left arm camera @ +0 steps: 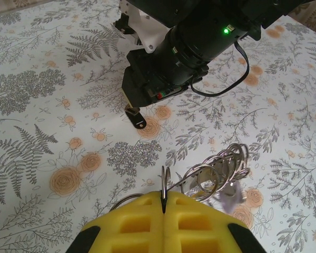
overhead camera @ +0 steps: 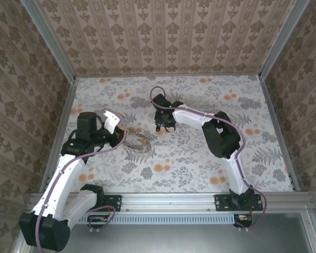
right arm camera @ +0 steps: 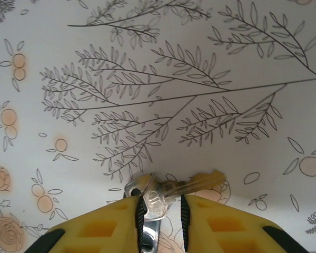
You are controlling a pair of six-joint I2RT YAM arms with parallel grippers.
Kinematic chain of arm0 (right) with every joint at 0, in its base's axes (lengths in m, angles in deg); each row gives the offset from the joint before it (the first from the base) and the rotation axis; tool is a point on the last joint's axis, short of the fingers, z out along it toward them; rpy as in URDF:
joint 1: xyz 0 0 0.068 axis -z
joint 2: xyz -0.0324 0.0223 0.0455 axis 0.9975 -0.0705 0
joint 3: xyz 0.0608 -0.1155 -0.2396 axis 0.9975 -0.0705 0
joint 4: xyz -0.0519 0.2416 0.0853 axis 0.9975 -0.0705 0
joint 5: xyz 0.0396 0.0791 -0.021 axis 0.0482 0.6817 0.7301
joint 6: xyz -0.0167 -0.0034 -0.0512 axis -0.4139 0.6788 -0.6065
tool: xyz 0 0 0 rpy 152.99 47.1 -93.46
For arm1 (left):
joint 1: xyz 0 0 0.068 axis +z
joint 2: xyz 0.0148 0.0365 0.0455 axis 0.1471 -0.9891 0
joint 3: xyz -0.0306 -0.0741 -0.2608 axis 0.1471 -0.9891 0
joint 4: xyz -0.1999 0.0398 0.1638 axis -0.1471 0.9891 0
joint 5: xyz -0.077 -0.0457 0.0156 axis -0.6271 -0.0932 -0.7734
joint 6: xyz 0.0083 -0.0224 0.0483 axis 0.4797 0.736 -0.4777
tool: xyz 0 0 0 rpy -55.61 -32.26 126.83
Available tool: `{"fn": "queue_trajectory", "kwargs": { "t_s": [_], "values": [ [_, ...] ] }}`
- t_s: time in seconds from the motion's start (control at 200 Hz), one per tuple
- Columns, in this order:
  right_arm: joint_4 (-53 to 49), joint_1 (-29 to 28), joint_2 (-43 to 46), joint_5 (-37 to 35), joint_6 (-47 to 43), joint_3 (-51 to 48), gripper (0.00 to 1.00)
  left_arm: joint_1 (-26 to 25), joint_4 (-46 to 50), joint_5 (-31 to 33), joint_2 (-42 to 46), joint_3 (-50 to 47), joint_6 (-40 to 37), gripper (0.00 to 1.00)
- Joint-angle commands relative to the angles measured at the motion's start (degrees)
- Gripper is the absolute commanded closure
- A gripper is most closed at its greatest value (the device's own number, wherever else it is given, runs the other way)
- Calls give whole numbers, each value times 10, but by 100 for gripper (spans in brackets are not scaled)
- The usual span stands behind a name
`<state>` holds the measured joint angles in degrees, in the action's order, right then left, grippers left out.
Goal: Put the keys on the keyring
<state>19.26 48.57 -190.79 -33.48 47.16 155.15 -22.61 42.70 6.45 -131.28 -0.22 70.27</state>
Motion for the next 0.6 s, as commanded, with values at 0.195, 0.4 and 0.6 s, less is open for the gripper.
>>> {"fn": "queue_trajectory", "kwargs": {
  "t_s": [0.195,0.4,0.6],
  "values": [
    [-21,-6,-33,-2,18,42,71,3,-13,-8,2,-2,10,100],
    [-18,-7,-41,-2,25,49,70,3,-12,-16,-1,-1,9,100],
    [-13,-7,-46,-8,30,50,79,2,-10,-16,-6,0,10,100]
  ]
}}
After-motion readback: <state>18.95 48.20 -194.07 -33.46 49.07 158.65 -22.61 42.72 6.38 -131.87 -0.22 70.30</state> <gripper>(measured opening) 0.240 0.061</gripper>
